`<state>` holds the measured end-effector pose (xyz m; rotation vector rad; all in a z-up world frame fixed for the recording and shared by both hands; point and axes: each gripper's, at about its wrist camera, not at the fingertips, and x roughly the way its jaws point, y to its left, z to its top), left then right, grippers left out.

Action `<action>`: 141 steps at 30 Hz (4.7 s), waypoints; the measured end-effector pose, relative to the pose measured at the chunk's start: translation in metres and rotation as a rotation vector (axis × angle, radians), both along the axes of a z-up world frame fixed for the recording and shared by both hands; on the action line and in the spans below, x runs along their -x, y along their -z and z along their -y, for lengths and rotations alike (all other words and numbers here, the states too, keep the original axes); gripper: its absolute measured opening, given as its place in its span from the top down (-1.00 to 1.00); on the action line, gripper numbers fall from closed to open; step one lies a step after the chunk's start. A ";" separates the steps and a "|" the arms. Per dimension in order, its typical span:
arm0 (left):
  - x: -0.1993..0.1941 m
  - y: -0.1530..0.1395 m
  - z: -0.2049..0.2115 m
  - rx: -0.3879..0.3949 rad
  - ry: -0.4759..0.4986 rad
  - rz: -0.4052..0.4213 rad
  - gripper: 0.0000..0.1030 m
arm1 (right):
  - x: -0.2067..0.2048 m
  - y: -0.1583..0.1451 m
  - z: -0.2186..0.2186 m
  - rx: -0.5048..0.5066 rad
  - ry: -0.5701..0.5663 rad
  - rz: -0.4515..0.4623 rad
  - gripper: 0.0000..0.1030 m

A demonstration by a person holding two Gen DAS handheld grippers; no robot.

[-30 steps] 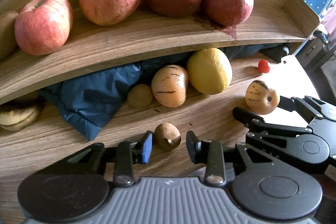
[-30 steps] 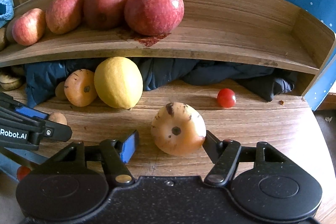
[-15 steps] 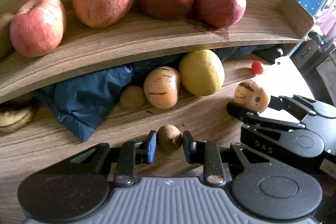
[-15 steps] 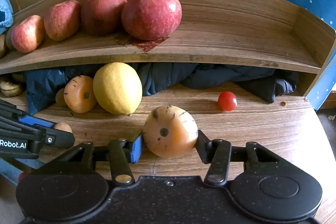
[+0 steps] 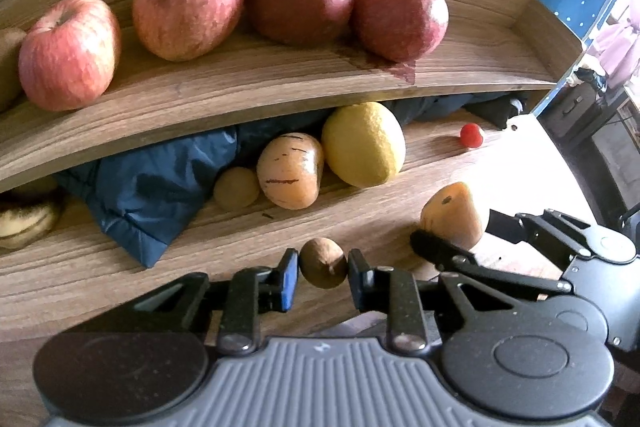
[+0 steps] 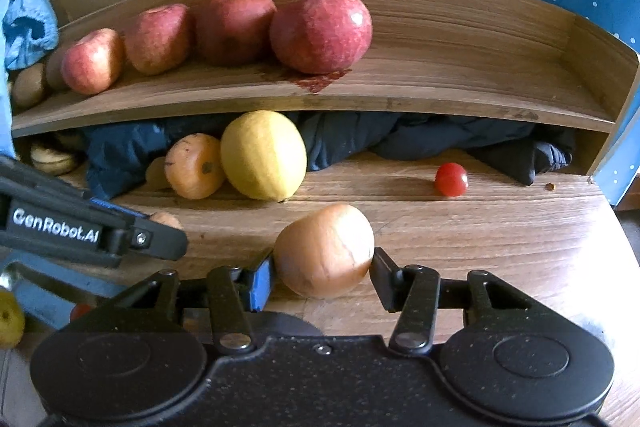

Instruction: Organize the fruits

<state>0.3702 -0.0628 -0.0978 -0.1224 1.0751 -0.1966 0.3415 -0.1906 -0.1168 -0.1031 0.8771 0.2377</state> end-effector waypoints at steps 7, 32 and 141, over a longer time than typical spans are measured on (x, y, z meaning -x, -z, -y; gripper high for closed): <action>0.006 -0.004 0.003 0.001 -0.006 0.004 0.43 | 0.006 -0.002 0.003 -0.030 -0.006 0.002 -0.01; 0.071 -0.030 0.005 0.001 -0.088 0.066 0.43 | 0.084 -0.047 0.005 -0.099 -0.132 0.078 -0.01; 0.281 -0.022 -0.023 -0.307 -0.168 -0.114 -0.99 | 0.216 -0.055 0.023 0.019 -0.230 -0.155 -0.99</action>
